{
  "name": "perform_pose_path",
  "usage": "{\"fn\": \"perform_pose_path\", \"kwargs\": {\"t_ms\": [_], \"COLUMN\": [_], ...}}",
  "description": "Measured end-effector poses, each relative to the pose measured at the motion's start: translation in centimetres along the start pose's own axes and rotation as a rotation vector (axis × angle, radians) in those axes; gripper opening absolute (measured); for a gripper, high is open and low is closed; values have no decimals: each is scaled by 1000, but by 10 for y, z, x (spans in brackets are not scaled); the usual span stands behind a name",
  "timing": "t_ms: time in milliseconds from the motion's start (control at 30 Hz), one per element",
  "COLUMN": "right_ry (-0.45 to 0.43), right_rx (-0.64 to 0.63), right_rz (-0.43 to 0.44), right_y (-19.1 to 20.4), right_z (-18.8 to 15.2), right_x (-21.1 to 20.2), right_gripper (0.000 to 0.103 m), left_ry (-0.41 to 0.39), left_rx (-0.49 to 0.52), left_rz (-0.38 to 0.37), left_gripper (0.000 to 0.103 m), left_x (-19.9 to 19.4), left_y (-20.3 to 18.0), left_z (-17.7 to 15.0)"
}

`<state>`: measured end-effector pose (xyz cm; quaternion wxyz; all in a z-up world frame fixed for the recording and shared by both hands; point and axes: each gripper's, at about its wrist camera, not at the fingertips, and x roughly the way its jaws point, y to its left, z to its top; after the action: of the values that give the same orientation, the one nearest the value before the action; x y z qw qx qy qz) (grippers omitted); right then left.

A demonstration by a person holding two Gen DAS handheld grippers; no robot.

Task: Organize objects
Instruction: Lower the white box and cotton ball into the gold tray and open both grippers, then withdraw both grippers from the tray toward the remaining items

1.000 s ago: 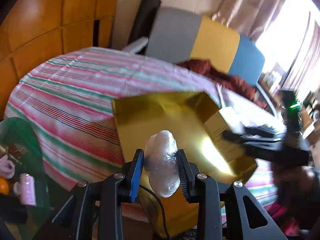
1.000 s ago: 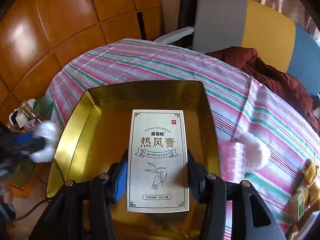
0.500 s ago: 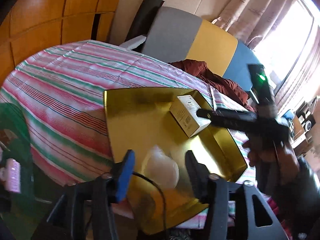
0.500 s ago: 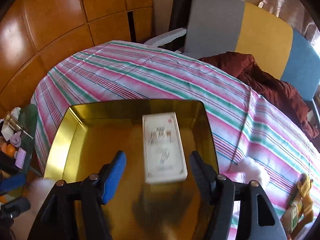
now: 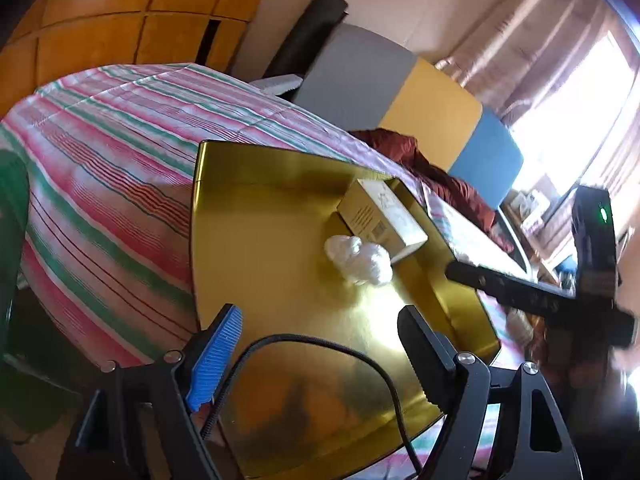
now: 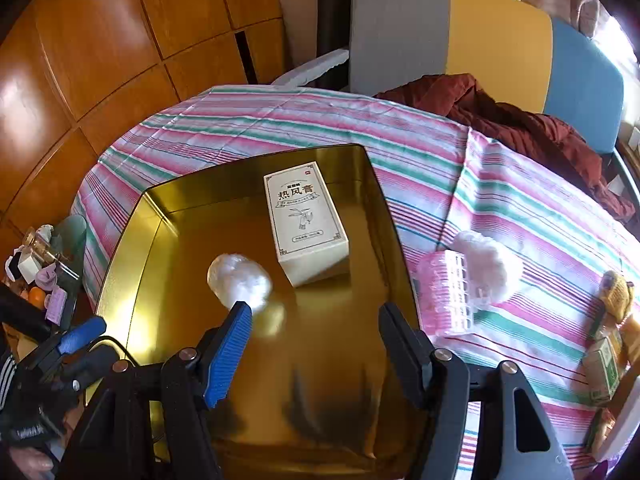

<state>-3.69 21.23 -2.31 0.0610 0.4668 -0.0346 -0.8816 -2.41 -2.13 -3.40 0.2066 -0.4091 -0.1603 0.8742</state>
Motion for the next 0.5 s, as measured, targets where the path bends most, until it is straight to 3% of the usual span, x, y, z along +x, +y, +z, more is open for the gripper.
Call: {"fn": "perform_pose_path", "kwargs": {"t_ms": [67, 233, 500], "right_ry": [-18, -54, -79], "right_rx": [1, 21, 26], "right_rz": [-7, -4, 25], "right_y": [-2, -8, -6], "right_z": [-1, -4, -13], "right_x": [-7, -21, -31], "right_gripper": [67, 67, 67], "left_ry": [-40, -143, -193], "left_rx": [-33, 30, -74], "left_rz": [-42, -107, -196], "left_gripper": [81, 98, 101], "left_x": [-12, -67, -157], "left_y": [-4, -23, 2], "left_z": [11, 52, 98]}}
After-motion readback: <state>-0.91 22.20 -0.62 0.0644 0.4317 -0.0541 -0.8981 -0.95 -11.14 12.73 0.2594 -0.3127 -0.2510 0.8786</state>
